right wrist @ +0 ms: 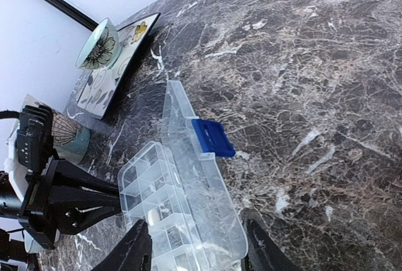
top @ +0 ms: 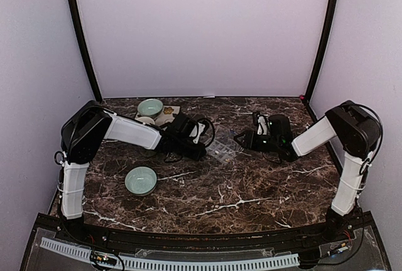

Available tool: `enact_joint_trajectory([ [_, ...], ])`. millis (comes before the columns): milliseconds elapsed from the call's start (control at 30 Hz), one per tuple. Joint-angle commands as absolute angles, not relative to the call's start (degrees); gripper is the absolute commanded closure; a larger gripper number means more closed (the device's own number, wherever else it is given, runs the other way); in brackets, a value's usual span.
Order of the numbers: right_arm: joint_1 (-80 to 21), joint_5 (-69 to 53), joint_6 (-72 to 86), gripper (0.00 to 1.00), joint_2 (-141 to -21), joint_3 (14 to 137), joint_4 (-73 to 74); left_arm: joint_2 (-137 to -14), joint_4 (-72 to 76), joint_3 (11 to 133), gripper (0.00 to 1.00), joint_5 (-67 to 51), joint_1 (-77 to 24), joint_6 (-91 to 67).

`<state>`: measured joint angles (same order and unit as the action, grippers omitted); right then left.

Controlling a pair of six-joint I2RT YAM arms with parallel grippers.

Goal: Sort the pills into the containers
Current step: Close the lid of the pill container on the pill container.

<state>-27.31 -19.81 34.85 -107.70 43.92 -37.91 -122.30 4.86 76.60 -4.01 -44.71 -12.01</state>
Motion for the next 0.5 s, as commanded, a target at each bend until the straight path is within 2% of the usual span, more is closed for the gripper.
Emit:
enact_joint_trajectory([
  [0,-27.07,-23.29,35.32,0.51,-106.28,43.85,-42.48,-123.17,2.49,77.81,0.9,-4.02,-44.04,-11.23],
  [467,-30.91,-21.95,29.54,0.51,-104.62,45.39,-35.2,-123.57,2.3,78.75,0.9,-4.68,-44.06,-11.5],
])
